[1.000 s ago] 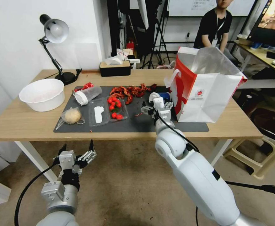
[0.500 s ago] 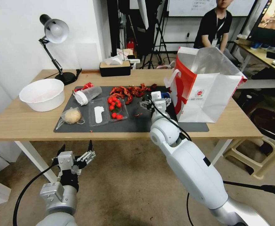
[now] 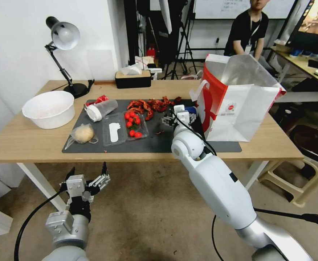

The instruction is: Pick up the trash from the table and place it into the takeout bag.

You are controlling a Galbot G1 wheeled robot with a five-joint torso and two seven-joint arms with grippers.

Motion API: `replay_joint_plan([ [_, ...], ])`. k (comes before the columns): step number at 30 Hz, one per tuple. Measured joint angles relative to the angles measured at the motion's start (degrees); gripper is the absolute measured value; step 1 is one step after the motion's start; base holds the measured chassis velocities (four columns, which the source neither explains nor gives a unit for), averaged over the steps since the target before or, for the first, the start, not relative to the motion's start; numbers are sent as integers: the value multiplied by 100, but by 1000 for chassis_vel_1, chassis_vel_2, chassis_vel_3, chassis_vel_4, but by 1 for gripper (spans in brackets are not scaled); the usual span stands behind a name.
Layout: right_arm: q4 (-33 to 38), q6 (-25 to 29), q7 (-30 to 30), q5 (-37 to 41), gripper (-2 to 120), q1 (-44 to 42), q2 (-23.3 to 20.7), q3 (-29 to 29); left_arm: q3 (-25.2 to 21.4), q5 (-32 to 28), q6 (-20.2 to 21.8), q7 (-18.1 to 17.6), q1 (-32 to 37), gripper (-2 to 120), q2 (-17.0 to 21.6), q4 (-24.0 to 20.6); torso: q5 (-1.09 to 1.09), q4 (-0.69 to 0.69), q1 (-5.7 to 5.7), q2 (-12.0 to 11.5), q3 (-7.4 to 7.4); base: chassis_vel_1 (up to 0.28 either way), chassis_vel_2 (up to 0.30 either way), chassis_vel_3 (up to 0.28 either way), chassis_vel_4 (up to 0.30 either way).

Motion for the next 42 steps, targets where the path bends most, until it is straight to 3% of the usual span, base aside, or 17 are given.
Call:
replay_joint_plan([
  [32,-658,223,39,-93,100,221,217,121,-4,-34,-31,-47,2,100,46,33,0,0,1,0,0,0,0,0,0],
  [37,-676,281,43,-93,92,228,226,124,9,-35,-32,-53,-1,100,42,46,0,0,0,0,0,0,0,0,0],
  [39,-695,343,45,-93,79,228,224,126,14,-35,-32,-54,-1,100,44,51,0,0,0,0,0,0,0,0,0],
  [42,-695,368,48,-93,72,228,213,127,16,-35,-32,-54,-1,100,46,53,0,0,0,0,0,0,0,0,0],
])
